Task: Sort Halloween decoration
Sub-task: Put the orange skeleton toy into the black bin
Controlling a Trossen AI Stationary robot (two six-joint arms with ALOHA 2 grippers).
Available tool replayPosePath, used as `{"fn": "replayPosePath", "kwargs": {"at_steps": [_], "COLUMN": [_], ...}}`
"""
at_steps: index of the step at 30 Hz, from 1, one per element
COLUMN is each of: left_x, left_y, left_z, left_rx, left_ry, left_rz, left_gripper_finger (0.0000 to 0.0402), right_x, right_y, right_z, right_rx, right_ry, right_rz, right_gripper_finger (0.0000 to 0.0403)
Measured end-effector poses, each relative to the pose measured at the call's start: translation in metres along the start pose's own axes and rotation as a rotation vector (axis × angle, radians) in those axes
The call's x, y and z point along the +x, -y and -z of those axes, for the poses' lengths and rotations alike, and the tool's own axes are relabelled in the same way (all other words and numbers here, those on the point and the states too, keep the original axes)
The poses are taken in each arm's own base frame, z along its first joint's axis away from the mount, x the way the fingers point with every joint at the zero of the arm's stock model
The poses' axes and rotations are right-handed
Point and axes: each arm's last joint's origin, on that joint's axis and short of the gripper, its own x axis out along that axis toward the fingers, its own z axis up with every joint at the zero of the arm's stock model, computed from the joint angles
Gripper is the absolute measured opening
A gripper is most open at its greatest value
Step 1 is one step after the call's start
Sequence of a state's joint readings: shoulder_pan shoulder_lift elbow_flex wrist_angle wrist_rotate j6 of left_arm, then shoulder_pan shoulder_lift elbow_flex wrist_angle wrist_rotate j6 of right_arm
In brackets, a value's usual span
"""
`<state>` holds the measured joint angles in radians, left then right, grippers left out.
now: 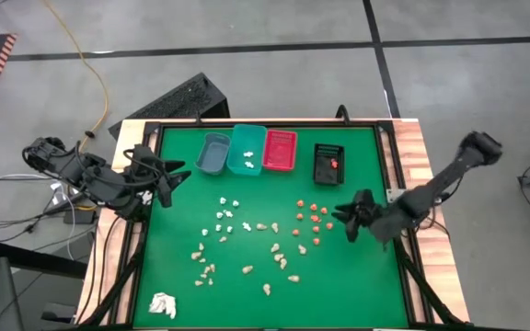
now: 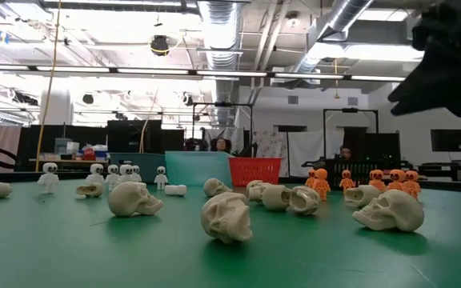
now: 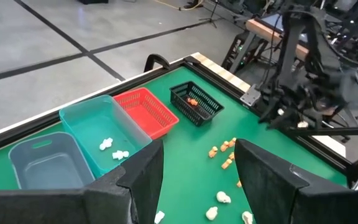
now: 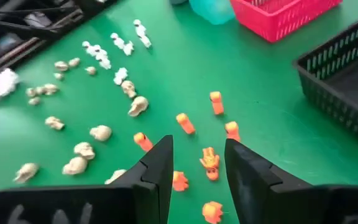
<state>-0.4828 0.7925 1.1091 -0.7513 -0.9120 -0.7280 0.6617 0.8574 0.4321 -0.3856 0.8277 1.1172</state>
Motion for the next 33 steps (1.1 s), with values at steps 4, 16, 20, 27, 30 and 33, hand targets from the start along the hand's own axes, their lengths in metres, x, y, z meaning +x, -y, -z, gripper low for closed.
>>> {"fn": "replayPosePath", "kwargs": {"at_steps": [4, 16, 20, 27, 30, 33], "left_x": [0.002, 0.01, 0.011, 0.011, 0.011, 0.011], "left_y": [0.002, 0.01, 0.012, 0.012, 0.012, 0.012], "left_z": [0.001, 0.008, 0.009, 0.009, 0.009, 0.009], "left_rx": [0.007, 0.031, 0.03, 0.02, 0.019, 0.019], "left_ry": [0.003, -0.026, -0.032, -0.034, -0.034, -0.034], "left_rz": [-0.012, -0.019, -0.021, -0.018, -0.018, -0.019], "left_gripper_finger": [0.0187, 0.0187, 0.0187, 0.0187, 0.0187, 0.0187], "right_x": [0.013, 0.041, 0.051, 0.062, 0.064, 0.065], "right_y": [-0.006, -0.017, -0.017, -0.016, -0.017, -0.02], "right_z": [0.022, 0.065, 0.073, 0.086, 0.089, 0.088], "right_rx": [0.005, 0.015, -0.002, 0.048, 0.059, 0.058], "right_ry": [-0.013, -0.056, -0.058, -0.047, -0.046, -0.059], "right_rz": [0.067, 0.209, 0.262, 0.327, 0.341, 0.349], "right_gripper_finger": [0.013, 0.0127, 0.0126, 0.0121, 0.0105, 0.0079]}}
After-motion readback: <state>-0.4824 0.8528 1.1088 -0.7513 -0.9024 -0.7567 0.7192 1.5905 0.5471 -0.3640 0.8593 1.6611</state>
